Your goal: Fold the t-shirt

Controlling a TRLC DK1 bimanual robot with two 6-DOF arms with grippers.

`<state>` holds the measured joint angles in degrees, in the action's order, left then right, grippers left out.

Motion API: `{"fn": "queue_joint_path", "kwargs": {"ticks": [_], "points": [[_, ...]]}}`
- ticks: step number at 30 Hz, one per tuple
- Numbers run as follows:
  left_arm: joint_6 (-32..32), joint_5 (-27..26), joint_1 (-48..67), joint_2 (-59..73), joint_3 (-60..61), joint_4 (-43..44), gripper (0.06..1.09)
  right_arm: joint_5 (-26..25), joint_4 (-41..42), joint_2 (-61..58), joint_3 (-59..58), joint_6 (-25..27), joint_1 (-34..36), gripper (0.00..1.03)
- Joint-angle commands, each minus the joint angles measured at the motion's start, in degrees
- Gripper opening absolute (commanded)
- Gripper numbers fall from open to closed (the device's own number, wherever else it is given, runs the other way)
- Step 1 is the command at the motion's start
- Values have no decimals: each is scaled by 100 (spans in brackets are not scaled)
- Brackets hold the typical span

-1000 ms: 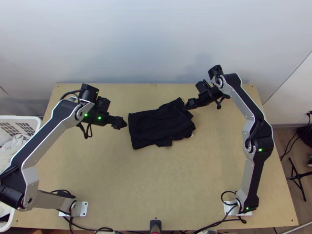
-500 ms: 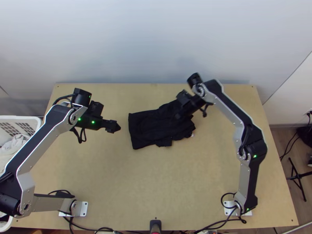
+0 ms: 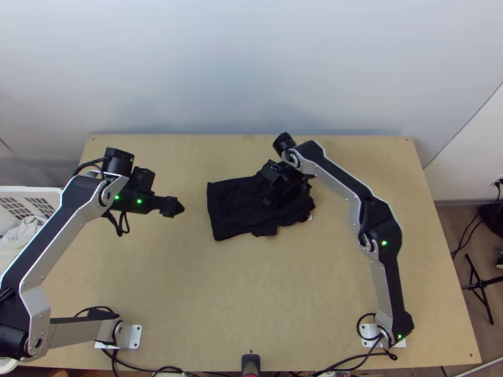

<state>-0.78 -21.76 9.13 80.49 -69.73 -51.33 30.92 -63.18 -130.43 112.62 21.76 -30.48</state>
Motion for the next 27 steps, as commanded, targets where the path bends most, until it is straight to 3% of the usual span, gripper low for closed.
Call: {"fn": "queue_joint_path", "kwargs": {"ticks": [1,4,12,27], "points": [[25,31,-86,-86,118,0,105,-648,139,-483,340,30,-125,56],[34,31,-104,-95,144,0,105,-1061,280,-545,322,65,-125,56],[51,31,-113,-104,171,0,105,-1589,411,-527,287,4,411,63],[95,23,-34,46,118,62,105,-1932,464,-299,41,206,2740,63]]}}
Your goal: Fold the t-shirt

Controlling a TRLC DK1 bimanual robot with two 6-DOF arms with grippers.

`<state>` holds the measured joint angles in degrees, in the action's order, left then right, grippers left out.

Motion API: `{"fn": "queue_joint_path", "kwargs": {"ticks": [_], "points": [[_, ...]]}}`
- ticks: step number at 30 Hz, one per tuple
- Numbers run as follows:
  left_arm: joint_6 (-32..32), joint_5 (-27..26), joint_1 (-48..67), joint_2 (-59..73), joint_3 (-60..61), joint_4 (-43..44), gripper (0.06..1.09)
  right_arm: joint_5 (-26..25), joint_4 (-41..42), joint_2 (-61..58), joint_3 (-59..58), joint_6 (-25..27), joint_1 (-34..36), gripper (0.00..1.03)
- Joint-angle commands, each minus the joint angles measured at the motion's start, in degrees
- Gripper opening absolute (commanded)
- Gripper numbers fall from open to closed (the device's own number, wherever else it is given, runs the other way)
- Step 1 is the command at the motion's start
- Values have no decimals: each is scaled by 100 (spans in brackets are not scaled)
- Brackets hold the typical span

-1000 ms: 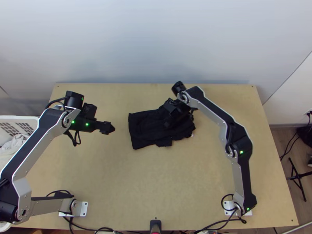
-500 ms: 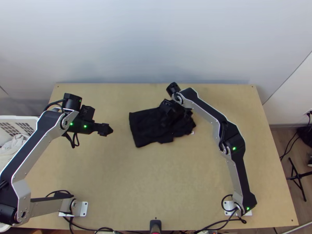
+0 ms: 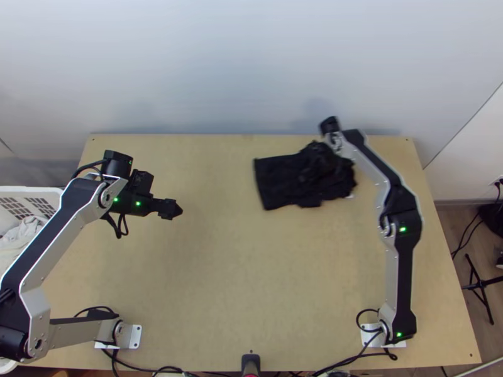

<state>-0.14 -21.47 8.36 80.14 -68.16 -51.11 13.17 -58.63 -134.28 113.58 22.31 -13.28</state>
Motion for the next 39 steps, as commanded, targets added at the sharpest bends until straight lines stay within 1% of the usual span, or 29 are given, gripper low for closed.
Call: {"fn": "queue_joint_path", "kwargs": {"ticks": [1,5,8,12,15,17,19,22,25,32,33,36,39], "points": [[49,-6,52,107,-57,40,105,-209,10,86,-46,222,1170,63],[49,-6,122,230,-162,40,105,-368,36,68,-38,424,1723,63],[49,-6,210,327,-250,40,105,-517,27,86,-108,424,2092,63],[49,-6,307,415,-321,49,105,-719,36,350,-486,345,2549,63],[67,-6,359,485,-356,49,105,-833,159,587,-811,266,2857,63],[111,-6,377,529,-391,49,105,-939,229,666,-890,107,3050,63],[128,-6,386,555,-426,49,105,-1000,256,701,-890,-156,3217,64],[181,-15,386,608,-479,49,105,-1176,308,816,-917,-429,3332,66],[252,-23,386,617,-496,49,105,-1194,431,877,-925,-561,3437,66],[357,-41,377,643,-479,40,105,-1211,475,1018,-952,-719,3472,66],[366,-41,377,652,-479,40,105,-1211,475,1062,-978,-719,3437,68],[401,-50,350,652,-479,40,105,-1211,475,1149,-1013,-719,3270,69],[410,-50,342,643,-479,14,105,-1211,475,1264,-1013,-692,3112,77]]}}
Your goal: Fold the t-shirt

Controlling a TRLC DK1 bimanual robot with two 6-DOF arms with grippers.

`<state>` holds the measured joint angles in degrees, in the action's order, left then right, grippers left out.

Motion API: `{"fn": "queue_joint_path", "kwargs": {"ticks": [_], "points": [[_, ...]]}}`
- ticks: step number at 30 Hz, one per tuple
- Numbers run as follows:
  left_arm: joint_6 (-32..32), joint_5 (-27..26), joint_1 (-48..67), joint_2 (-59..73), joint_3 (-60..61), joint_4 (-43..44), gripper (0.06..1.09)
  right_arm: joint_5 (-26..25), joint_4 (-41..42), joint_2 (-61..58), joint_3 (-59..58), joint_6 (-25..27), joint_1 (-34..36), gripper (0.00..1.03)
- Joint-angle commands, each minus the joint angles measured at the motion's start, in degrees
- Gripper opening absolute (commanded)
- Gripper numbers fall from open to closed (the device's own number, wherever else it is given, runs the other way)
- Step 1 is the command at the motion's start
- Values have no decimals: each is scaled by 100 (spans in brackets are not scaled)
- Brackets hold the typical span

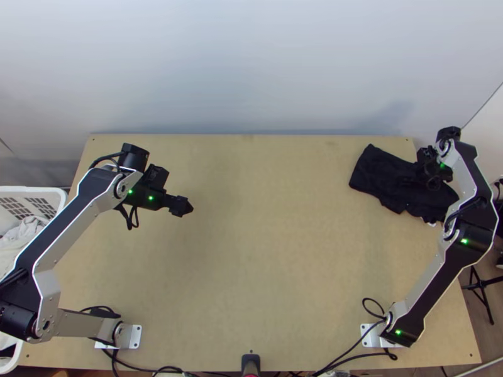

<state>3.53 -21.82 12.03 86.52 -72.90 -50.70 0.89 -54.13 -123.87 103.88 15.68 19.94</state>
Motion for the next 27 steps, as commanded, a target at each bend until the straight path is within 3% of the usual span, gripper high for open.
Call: {"fn": "queue_joint_path", "kwargs": {"ticks": [1,4,12,23,27], "points": [[51,-24,-34,-4,4,-37,105,17,8,276,-34,-39,-254,81],[60,-15,-78,-56,31,-46,105,17,-98,531,36,-30,-386,98],[43,-24,-166,-285,31,-116,105,96,-159,1709,89,-13,-456,98],[-309,12,-236,-891,110,-160,105,254,-265,3721,-895,-127,-1397,98],[-423,662,-245,-1507,452,262,105,254,210,4635,-1862,-303,-1625,98]]}}
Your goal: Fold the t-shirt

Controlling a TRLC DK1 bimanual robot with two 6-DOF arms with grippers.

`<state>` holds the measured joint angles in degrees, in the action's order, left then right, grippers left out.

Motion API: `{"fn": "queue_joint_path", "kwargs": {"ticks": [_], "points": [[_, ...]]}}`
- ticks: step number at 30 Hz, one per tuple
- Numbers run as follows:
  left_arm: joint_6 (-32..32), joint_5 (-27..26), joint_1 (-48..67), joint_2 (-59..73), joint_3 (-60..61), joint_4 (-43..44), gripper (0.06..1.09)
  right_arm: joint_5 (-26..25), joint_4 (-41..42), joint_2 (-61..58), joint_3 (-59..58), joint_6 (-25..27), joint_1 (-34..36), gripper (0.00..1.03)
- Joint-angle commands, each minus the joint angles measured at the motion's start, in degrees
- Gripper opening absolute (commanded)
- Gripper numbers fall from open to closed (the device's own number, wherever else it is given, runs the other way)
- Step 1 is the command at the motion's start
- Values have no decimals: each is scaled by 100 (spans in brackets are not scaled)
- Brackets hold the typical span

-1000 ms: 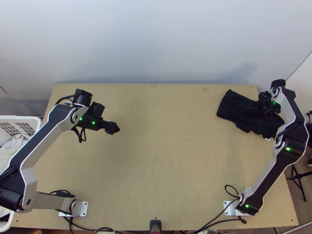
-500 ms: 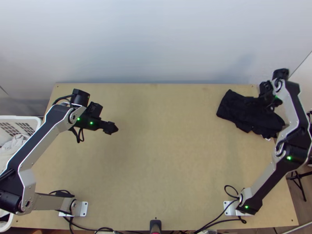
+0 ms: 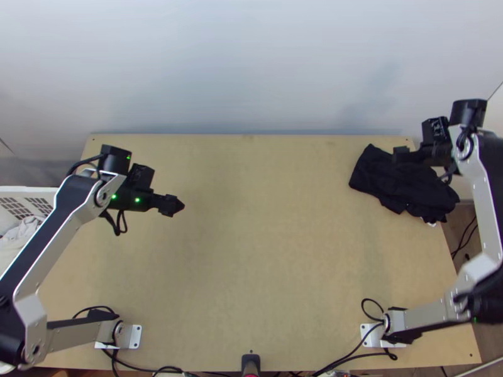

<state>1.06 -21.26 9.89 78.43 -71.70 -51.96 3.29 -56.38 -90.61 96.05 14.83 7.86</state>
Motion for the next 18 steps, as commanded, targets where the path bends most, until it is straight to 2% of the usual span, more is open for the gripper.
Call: {"fn": "queue_joint_path", "kwargs": {"ticks": [1,5,8,11,16,18], "points": [[-211,746,-31,-909,473,591,105,5,690,1590,-1431,-209,-461,98],[-308,1027,-295,-1744,1123,1004,105,5,1648,2829,-2794,-209,-505,98],[-291,1220,-576,-2737,1923,1628,105,-4,2667,3928,-3945,-173,-452,98],[-255,1264,-857,-3774,2714,2279,105,-13,3335,4860,-4903,-156,-373,98],[166,1264,-1270,-4723,3646,2867,105,-4,4320,6231,-6169,-33,-399,98],[316,1264,-1288,-4969,3901,3034,105,5,4469,6573,-6485,125,-469,98]]}}
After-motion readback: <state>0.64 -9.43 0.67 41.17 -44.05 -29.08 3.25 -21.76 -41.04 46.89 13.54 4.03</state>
